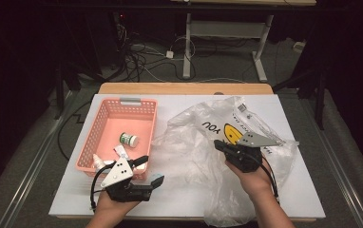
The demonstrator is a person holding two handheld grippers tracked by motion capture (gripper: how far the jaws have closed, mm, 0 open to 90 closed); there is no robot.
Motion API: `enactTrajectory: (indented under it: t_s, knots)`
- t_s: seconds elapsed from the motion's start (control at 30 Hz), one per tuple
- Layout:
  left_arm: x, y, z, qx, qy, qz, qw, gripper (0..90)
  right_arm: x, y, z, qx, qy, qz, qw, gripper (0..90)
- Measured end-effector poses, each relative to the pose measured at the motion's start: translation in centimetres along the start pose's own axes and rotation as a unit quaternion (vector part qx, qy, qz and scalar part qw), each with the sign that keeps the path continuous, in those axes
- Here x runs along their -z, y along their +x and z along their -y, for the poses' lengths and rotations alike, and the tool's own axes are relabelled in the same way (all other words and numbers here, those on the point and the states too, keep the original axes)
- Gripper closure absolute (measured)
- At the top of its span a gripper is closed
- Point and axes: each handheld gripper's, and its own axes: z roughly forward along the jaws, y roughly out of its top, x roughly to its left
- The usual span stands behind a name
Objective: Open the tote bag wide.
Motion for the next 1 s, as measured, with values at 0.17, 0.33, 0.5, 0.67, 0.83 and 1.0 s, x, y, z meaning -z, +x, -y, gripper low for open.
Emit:
enactTrajectory:
  t_s: [0.17, 0.33, 0.5, 0.67, 0.83, 1.0]
  knots:
    - [0.1, 0.2, 0.0, 0.002, 0.0, -0.003, 1.0, 16.6, 1.5, -0.6, -1.2, -0.007, -0.026, 0.01, 0.9996, 90.0]
    - [0.1, 0.4, 0.1, 0.003, 0.001, -0.003, 1.0, 16.6, 2.5, -0.8, -2.7, -0.006, -0.047, 0.019, 0.9987, 90.0]
    - [0.1, 0.4, 0.1, 0.003, 0.001, -0.003, 1.0, 16.6, 2.6, -1.1, -3.7, -0.002, -0.053, 0.028, 0.9982, 90.0]
    - [0.3, 0.5, 0.1, 0.005, -0.001, -0.004, 1.0, 16.6, 2.8, -1.6, -4.9, -0.004, -0.062, 0.032, 0.9975, 90.0]
    - [0.3, 0.6, 0.1, 0.006, -0.001, -0.006, 1.0, 16.6, 3.9, -1.4, -5.8, -0.003, -0.089, 0.033, 0.9955, 90.0]
    - [0.4, 0.6, 0.1, 0.007, -0.002, -0.009, 0.9999, 16.6, 4.0, -1.5, -5.0, -0.013, -0.096, 0.036, 0.9946, 90.0]
